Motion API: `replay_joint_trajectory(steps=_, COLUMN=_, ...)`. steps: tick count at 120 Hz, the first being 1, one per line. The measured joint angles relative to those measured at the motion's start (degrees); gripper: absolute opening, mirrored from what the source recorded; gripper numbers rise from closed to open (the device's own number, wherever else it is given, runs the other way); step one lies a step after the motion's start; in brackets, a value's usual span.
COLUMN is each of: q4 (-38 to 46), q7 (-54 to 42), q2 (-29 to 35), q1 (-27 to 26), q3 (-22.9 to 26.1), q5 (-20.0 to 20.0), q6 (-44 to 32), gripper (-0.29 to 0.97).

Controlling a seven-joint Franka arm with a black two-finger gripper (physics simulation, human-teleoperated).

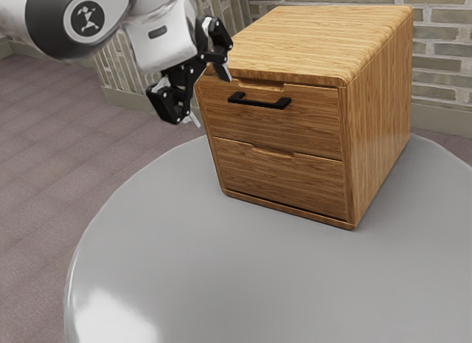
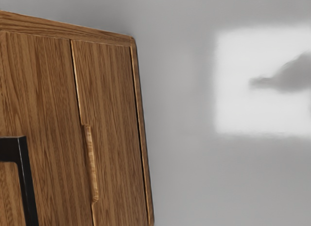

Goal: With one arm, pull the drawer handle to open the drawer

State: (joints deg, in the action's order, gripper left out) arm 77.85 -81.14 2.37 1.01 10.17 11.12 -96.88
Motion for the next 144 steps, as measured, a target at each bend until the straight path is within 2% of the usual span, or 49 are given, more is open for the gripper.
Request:
replay_joint_trajectory(steps=45, q4=-3.9, q7=-2.0, q2=-1.2, q1=0.1, q3=2.2, q5=0.4, q6=-3.2, gripper=0.66)
replay_joint_trajectory(steps=92, q4=-4.1, q7=-3.1, q2=-0.9, q1=5.8, q3=9.6, q5=0.7, q6=-4.4, gripper=0.66)
replay_joint_trajectory(steps=144, q4=-8.5, q7=-3.3, q2=-4.4, q1=-1.1, q3=10.1, q5=0.8, q6=-6.6, gripper=0.66)
